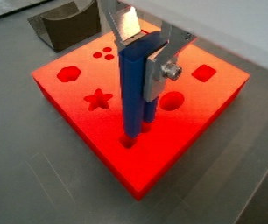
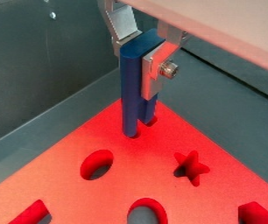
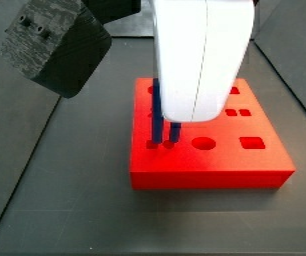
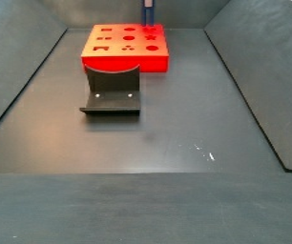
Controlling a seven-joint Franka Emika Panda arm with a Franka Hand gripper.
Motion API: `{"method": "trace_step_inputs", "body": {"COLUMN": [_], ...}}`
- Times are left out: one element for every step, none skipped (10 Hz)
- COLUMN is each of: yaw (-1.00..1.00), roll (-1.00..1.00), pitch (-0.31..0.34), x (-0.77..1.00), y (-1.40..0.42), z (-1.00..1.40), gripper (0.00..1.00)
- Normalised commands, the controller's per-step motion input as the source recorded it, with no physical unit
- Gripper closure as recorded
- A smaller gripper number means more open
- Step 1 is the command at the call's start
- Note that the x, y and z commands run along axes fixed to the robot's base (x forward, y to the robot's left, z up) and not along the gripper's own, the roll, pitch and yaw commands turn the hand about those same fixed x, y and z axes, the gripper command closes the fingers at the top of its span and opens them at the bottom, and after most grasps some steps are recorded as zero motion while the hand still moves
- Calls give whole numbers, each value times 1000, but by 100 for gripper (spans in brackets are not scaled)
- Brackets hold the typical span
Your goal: Insert the square-circle object.
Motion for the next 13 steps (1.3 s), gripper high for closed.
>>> {"method": "trace_step_inputs", "body": {"yaw": [-77, -77, -83, -86, -77, -97, -83, -91, -89, -100, -86, -97, -94], "roll": [0, 0, 0, 0, 0, 0, 0, 0, 0, 0, 0, 0, 9], "pitch": [-7, -24, -27, -20, -34, -56, -56, -59, -51, -53, -30, -10, 0], "x": [-54, -57, -69, -91, 0, 60, 100, 83, 40, 129, 286, 231, 97], "y": [0, 0, 0, 0, 0, -26, -6, 0, 0, 0, -60, -31, 0], "z": [-126, -123, -140, -143, -160, -191, -206, -229, -229, -209, -177, -160, -160], "gripper": [100, 100, 100, 100, 100, 100, 100, 100, 100, 100, 100, 100, 100]}}
